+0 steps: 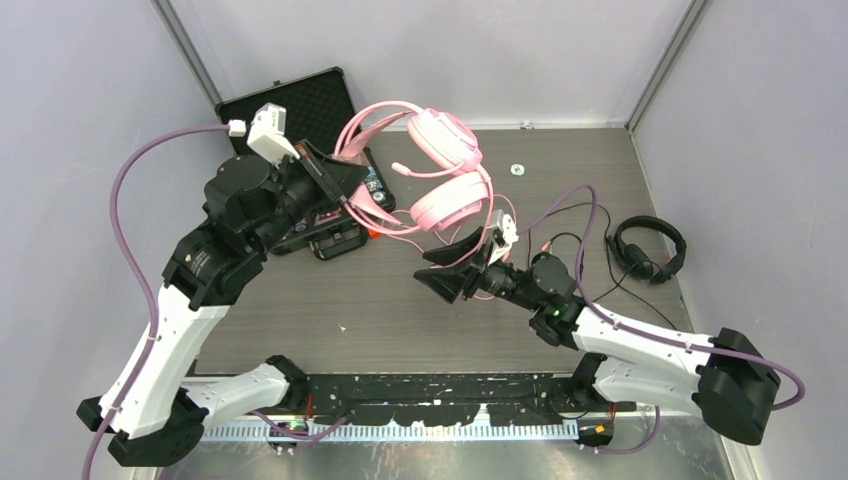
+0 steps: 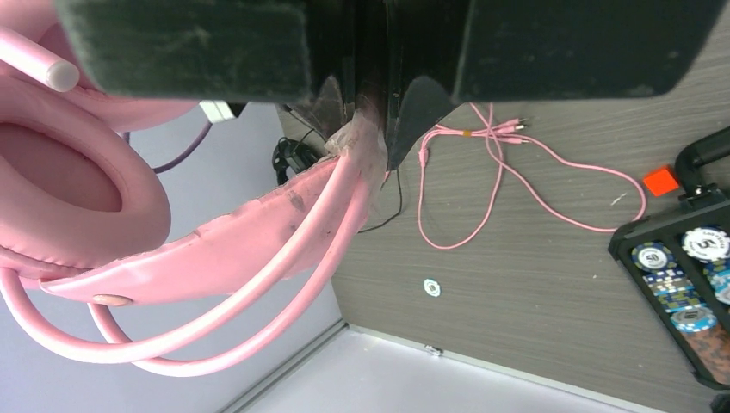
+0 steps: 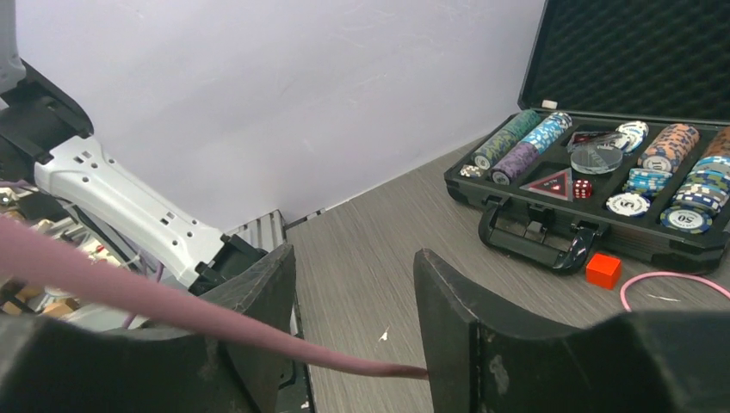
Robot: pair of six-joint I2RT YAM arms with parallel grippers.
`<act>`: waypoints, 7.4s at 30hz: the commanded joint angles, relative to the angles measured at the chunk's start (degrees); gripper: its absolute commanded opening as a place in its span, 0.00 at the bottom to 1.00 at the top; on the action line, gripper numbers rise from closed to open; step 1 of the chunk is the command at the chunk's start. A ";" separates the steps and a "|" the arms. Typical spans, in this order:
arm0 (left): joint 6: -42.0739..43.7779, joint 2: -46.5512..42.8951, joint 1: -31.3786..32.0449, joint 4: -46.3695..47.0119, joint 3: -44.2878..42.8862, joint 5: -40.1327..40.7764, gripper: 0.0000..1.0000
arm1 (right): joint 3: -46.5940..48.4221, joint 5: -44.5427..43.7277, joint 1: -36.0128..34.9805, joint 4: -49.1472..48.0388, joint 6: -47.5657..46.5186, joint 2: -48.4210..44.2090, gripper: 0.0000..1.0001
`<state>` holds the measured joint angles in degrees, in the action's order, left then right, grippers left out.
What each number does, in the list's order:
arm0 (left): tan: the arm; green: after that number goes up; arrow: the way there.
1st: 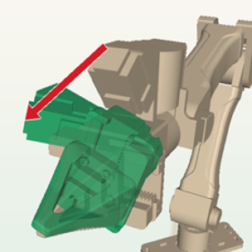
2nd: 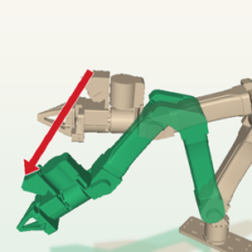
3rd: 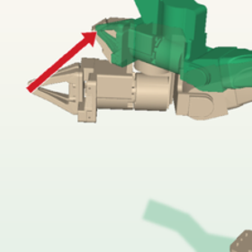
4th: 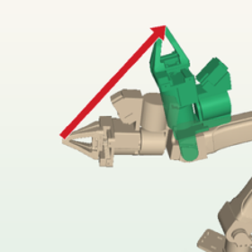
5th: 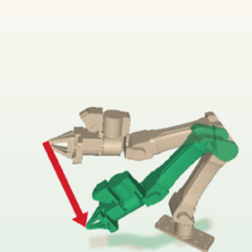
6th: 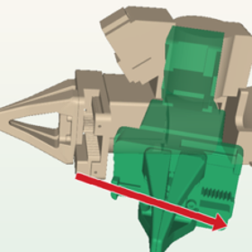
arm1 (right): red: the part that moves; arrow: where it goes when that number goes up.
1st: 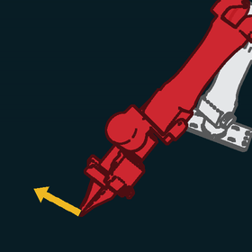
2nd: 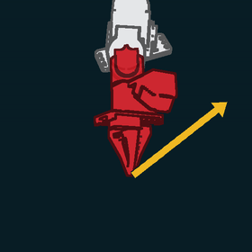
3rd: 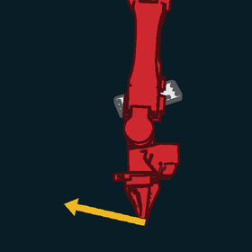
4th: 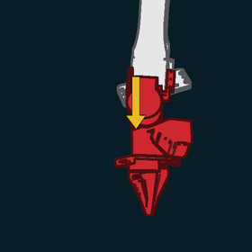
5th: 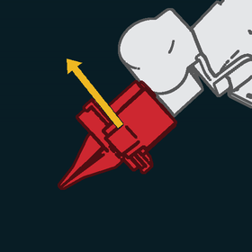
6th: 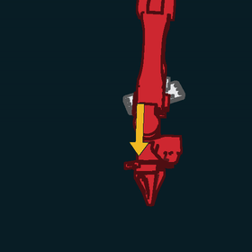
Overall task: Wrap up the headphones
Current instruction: Wrap the headphones cable around the headphones.
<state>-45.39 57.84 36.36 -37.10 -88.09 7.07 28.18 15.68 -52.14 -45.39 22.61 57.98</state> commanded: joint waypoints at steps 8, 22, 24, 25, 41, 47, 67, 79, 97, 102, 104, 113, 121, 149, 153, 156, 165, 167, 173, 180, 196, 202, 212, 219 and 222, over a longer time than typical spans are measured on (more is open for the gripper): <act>-6.82 -1.58 -0.21 10.09 -0.99 -2.87 0.00 | -5.33 -1.88 -0.77 -16.47 -2.45 4.09 0.43; -1.52 -1.10 -0.15 4.82 -2.39 -19.52 0.00 | -6.35 -8.18 -0.62 -5.44 -8.23 -3.87 0.01; -0.30 -2.20 -0.11 3.58 -0.12 -23.79 0.00 | -5.46 -9.76 -0.40 -1.19 -10.75 -6.42 0.01; 0.19 -2.43 -0.20 2.78 0.81 -25.52 0.00 | -5.20 -10.46 -0.23 0.31 -11.72 -7.38 0.00; 24.37 2.71 -0.09 -17.59 -1.98 -50.10 0.00 | 5.75 -0.05 12.11 13.10 -9.28 -5.06 0.01; 35.08 2.77 -0.07 -22.93 -0.48 -40.31 0.00 | 13.10 -0.57 14.79 27.17 -8.81 -4.73 0.00; 57.29 7.73 -0.04 -28.04 0.33 -15.50 0.00 | 38.54 1.77 15.22 73.57 -1.58 0.56 0.00; 63.54 7.07 0.49 -24.01 5.16 -7.62 0.00 | 42.22 16.22 15.23 72.89 10.33 5.82 0.00; 60.43 7.40 0.91 -20.64 8.02 2.99 0.00 | 33.48 24.42 15.18 47.18 31.64 8.70 0.11; 53.18 7.39 0.84 -20.07 8.20 6.45 0.00 | 30.65 24.03 14.36 39.47 34.63 8.56 0.15; 50.47 7.19 0.89 -19.79 8.20 6.68 0.00 | 29.83 23.75 13.93 38.05 34.95 8.54 0.16; 39.57 6.98 0.89 -20.04 7.55 12.73 0.00 | 31.38 21.54 10.29 38.60 34.54 9.70 0.17; 30.46 5.01 0.83 -18.27 9.05 18.64 0.00 | 31.41 18.69 7.13 39.86 33.03 9.46 0.17; 0.37 -4.03 0.84 -12.71 13.21 27.39 0.00 | 33.67 1.16 -4.70 47.46 18.16 9.58 0.16; -1.38 -4.68 0.90 -11.81 13.03 27.47 0.00 | 33.25 0.16 -6.17 47.07 15.87 9.22 0.17; -2.84 -5.32 0.83 -10.71 13.25 27.52 0.00 | 32.96 -0.23 -7.23 46.31 14.47 9.54 0.19; -6.08 -6.03 0.90 -7.91 12.30 28.05 0.00 | 29.36 -4.95 -9.96 42.24 9.18 9.66 0.20; -6.89 -6.10 0.87 -7.70 11.97 27.64 0.00 | 27.40 -5.66 -10.25 39.84 7.90 9.29 0.20; -8.64 -6.85 0.90 -6.95 11.55 25.28 0.00 | 19.01 -8.81 -10.87 27.31 3.53 8.02 0.20; -10.56 -7.18 0.87 -7.11 9.83 22.17 0.00 | 9.96 -7.29 -10.96 10.02 -1.82 11.95 0.25; -13.02 -7.97 0.84 -5.61 9.87 18.76 0.00 | 0.95 -6.96 -10.95 -14.55 -2.84 21.74 0.27; -14.05 -8.32 0.88 -4.99 10.21 17.67 0.00 | 0.16 -8.34 -10.95 -24.16 -3.72 27.60 0.40; -15.06 -8.40 0.88 -4.49 9.33 15.98 0.00 | 3.72 -12.66 -10.86 -34.73 -12.31 36.87 0.56; -15.28 -8.50 0.91 -5.10 7.77 15.42 0.00 | 8.41 -10.66 -10.76 -36.40 -13.90 42.35 0.55; -15.26 -8.60 0.82 -5.06 7.66 15.43 0.00 | 9.32 -8.95 -10.69 -36.88 -13.09 43.68 0.49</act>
<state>-57.25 51.07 37.39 -49.95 -76.51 23.05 35.00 5.02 -62.67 -76.47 11.03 100.68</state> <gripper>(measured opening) 0.105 0.529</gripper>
